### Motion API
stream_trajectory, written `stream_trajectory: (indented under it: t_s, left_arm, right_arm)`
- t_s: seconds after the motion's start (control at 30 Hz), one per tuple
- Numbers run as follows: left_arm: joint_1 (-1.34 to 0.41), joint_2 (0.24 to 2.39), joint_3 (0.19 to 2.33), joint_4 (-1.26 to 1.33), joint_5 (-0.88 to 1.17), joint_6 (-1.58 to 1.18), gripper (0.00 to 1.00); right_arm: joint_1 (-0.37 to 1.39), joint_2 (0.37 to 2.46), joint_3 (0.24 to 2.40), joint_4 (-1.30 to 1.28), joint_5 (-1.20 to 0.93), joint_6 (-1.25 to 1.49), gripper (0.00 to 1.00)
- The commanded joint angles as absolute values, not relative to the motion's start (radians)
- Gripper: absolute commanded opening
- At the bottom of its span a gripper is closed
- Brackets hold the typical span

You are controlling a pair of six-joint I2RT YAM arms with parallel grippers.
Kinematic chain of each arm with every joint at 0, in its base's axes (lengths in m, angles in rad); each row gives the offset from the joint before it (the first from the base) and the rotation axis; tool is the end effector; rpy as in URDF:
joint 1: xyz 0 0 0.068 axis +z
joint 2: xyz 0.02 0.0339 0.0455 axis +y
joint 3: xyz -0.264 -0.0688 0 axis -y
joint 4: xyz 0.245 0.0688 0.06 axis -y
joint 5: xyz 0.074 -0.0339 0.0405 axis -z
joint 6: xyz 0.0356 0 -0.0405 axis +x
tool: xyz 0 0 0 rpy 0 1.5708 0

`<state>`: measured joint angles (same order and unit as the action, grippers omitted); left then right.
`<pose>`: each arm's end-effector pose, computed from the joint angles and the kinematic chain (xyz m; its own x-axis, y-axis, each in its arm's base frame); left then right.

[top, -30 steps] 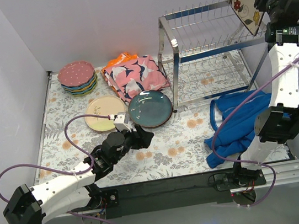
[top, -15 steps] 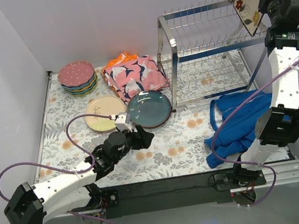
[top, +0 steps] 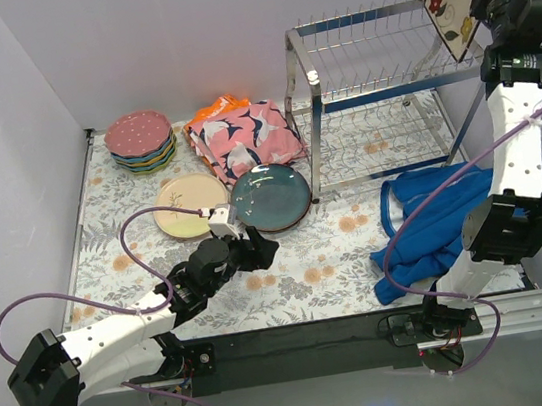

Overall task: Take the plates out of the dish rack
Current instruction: Unload the plate from the dish rack.

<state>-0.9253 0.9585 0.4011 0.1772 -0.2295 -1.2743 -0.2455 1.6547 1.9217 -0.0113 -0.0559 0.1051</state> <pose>0.1321 -0.1619 0.2105 -0.6876 -0.6350 -0.3520 -0.0234 0.5040 -0.8634 0.3580 -0.0877 0.5268 0.2639 0.0418 -0.9636 0.1634 0.9827 0.0874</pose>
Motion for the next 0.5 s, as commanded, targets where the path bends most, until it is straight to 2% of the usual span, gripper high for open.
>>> stream_trajectory:
  t_s: [0.0,0.47]
  left_arm:
    - [-0.927,0.959,0.430,0.169,-0.262,-1.255,0.68]
    - [-0.928,0.936,0.426,0.166,-0.267,-1.255,0.68]
  right_arm:
    - [-0.222,1.617,2.083,0.264,-0.025,0.279,0.01]
    - [-0.224,1.588,2.051,0.316,0.027,0.469,0.01]
